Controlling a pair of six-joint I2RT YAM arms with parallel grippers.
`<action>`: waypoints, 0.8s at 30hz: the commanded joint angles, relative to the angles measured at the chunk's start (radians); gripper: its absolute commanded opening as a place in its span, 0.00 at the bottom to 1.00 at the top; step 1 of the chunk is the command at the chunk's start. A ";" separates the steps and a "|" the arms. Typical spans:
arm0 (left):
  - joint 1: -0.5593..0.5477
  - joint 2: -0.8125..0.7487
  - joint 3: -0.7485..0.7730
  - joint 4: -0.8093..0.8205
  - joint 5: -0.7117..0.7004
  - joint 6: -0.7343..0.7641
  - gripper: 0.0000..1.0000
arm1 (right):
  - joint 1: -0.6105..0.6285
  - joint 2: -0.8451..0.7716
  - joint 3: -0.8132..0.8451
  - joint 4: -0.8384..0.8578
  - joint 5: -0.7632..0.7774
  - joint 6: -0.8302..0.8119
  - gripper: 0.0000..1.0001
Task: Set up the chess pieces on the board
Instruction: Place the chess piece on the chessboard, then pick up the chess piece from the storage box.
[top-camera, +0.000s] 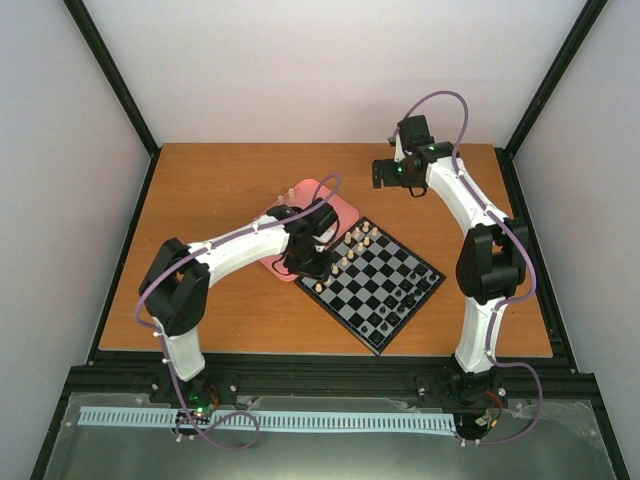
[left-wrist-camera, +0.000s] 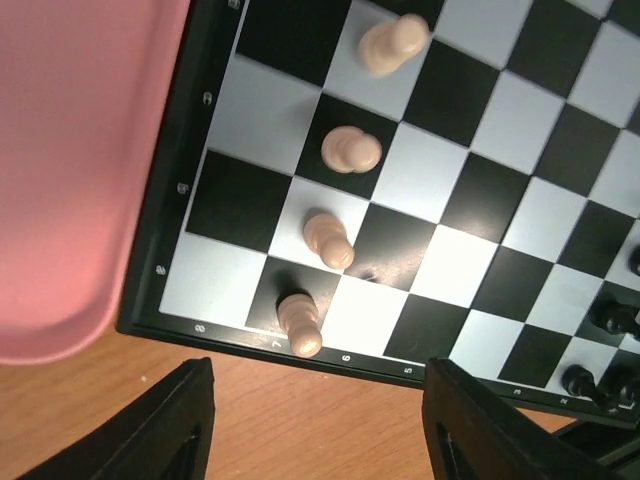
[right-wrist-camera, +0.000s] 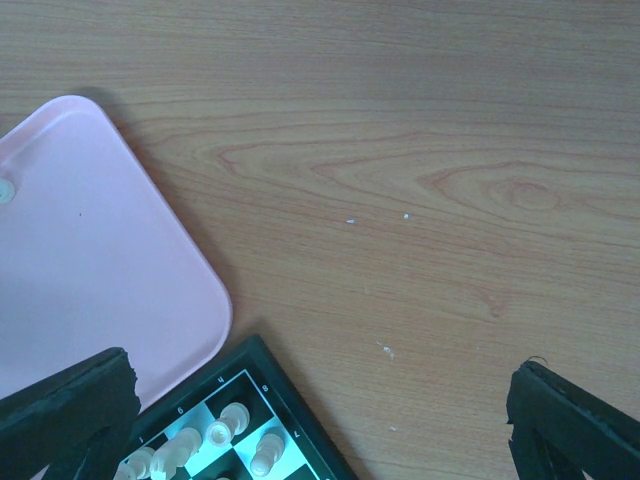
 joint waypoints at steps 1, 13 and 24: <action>0.027 -0.031 0.081 -0.040 -0.039 0.030 0.62 | -0.004 -0.019 0.008 0.010 0.001 -0.004 1.00; 0.328 0.253 0.611 -0.115 -0.150 0.166 0.82 | -0.008 0.056 0.119 -0.005 -0.005 0.016 1.00; 0.376 0.594 1.032 -0.120 -0.262 0.254 1.00 | -0.015 0.152 0.253 -0.040 -0.003 0.010 1.00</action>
